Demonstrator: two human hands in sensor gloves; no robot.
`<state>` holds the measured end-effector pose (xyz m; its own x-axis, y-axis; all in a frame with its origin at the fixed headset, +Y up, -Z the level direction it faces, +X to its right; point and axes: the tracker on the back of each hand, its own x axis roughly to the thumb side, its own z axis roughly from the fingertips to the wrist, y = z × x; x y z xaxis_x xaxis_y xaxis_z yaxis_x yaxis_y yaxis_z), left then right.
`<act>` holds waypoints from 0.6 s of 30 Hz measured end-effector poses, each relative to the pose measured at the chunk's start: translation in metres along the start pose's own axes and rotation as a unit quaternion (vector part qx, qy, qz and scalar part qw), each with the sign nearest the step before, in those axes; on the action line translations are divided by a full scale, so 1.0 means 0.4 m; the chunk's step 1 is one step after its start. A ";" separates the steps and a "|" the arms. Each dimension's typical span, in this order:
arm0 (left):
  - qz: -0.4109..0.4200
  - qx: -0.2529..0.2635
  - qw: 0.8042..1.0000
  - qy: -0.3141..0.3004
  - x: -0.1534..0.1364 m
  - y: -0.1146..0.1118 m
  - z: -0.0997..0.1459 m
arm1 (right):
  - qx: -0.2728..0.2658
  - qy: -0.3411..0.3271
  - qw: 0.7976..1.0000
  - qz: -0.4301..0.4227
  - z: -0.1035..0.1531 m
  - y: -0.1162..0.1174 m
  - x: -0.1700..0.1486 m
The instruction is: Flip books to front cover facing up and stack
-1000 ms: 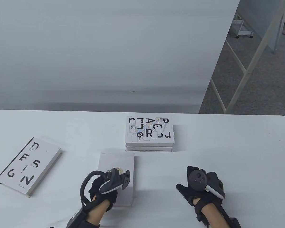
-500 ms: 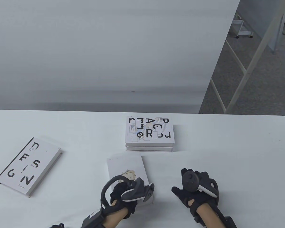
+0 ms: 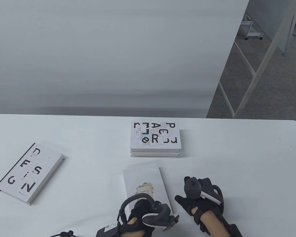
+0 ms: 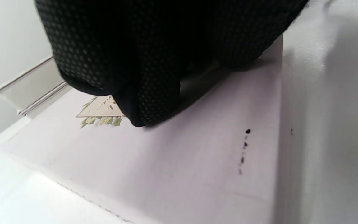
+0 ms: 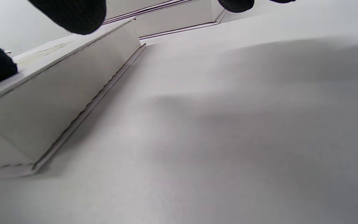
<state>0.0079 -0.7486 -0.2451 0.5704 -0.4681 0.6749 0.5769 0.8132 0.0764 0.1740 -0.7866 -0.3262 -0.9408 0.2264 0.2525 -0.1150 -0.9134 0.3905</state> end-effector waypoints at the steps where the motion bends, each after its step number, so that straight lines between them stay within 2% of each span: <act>1: -0.006 0.004 1.000 -0.003 0.008 0.003 0.002 | 0.001 -0.001 1.000 -0.002 -0.001 0.000 0.000; 7: -0.001 0.035 0.999 -0.014 0.013 0.004 0.010 | 0.005 -0.001 1.000 -0.011 0.000 0.000 -0.001; 10: 0.078 0.055 0.995 0.005 -0.046 -0.015 0.017 | 0.006 -0.005 0.999 -0.035 -0.004 -0.006 0.000; 14: 0.146 0.052 0.983 0.098 -0.170 -0.089 0.031 | -0.001 -0.013 0.996 -0.085 -0.016 -0.017 0.004; 17: 0.203 0.101 0.958 0.176 -0.254 -0.157 0.058 | 0.005 -0.017 0.995 -0.099 -0.036 -0.018 0.014; 18: 0.229 0.103 0.948 0.196 -0.274 -0.179 0.067 | 0.010 -0.017 0.995 -0.096 -0.042 -0.016 0.020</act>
<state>-0.1116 -0.7464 -0.3050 0.9303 -0.1085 0.3505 0.1119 0.9937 0.0104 0.1619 -0.7847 -0.3413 -0.8905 0.4083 0.2008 -0.2856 -0.8451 0.4519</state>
